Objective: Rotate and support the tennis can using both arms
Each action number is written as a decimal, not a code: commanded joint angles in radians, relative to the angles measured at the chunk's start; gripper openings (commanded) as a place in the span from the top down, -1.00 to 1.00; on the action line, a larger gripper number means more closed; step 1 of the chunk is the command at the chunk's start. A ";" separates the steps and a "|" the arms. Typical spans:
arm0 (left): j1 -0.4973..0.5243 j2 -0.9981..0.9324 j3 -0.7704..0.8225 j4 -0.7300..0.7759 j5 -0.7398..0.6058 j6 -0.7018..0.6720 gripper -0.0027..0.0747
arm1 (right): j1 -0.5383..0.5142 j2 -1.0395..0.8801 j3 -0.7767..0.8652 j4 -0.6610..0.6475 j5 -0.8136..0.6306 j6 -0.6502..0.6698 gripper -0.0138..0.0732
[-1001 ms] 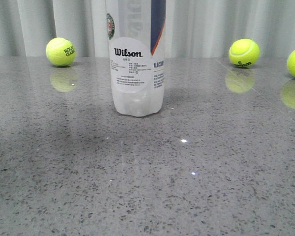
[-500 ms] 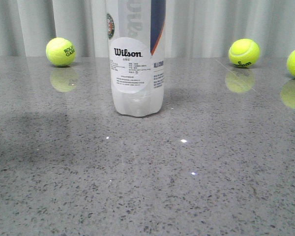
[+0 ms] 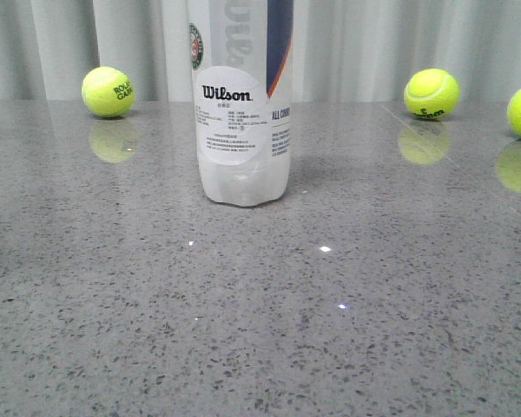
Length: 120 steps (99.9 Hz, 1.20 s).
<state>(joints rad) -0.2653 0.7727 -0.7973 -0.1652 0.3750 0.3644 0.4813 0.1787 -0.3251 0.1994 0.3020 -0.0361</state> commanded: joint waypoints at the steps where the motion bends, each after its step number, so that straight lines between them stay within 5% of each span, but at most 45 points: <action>1: 0.023 -0.036 0.030 0.015 -0.172 -0.054 0.98 | -0.002 0.009 -0.025 -0.002 -0.080 0.000 0.84; 19: 0.087 -0.157 0.200 0.186 -0.290 -0.291 0.98 | -0.002 0.009 -0.025 -0.002 -0.080 0.000 0.84; 51: 0.247 -0.468 0.486 0.187 -0.287 -0.307 0.98 | -0.002 0.009 -0.025 -0.002 -0.080 0.000 0.84; 88: 0.259 -0.799 0.841 0.165 -0.401 -0.315 0.98 | -0.002 0.009 -0.025 -0.002 -0.080 0.000 0.84; 120: 0.259 -0.808 0.842 0.148 -0.334 -0.315 0.98 | -0.002 0.010 -0.025 -0.002 -0.079 0.000 0.84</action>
<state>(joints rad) -0.0093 -0.0053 0.0011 -0.0053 0.1119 0.0615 0.4813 0.1787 -0.3235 0.1994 0.3020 -0.0361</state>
